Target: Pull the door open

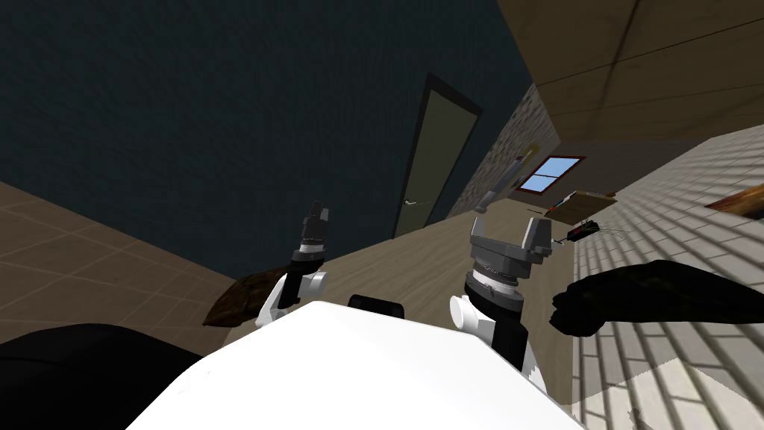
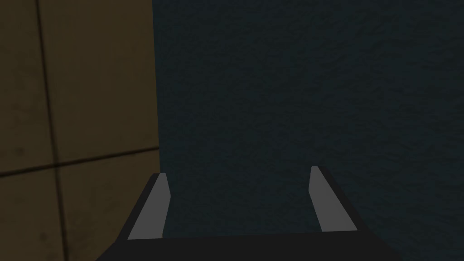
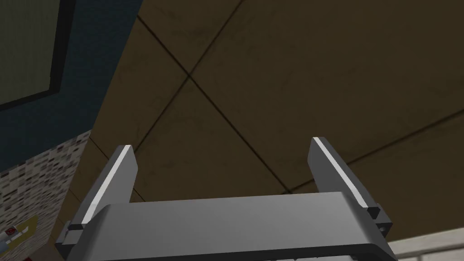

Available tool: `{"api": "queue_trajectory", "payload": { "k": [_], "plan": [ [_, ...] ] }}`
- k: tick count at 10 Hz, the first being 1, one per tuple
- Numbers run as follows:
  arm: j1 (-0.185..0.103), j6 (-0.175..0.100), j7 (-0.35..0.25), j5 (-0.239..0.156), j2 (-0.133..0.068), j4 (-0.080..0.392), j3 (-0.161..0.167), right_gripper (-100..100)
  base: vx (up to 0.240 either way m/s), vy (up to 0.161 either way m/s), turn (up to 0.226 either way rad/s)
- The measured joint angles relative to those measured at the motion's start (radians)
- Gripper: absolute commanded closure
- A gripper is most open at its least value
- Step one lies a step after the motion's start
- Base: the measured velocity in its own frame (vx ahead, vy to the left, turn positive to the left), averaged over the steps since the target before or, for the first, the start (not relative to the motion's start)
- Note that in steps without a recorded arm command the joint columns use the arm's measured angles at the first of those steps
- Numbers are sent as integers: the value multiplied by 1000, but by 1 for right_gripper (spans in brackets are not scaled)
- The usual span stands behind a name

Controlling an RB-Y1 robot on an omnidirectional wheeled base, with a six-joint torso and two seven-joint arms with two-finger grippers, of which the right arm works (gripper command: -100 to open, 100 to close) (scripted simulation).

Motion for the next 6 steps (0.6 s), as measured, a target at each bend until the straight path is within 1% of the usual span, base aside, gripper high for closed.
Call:
{"api": "queue_trajectory", "payload": {
  "k": [1, 3, 4, 5, 6],
  "plan": [
    [-4, 1, -1, -6, -6, 12, -1, -100, 80, -45, 89],
    [-15, -7, 3, -12, -11, 51, 6, -100, 100, -54, 81],
    [-15, -11, 3, -19, -18, 67, 6, -100, 98, -59, 73],
    [-30, -13, 3, -24, -22, 93, 5, -100, 90, -58, 110],
    [-43, -10, 7, -27, -24, 116, 11, -100, 85, -72, 81]
  ]
}}
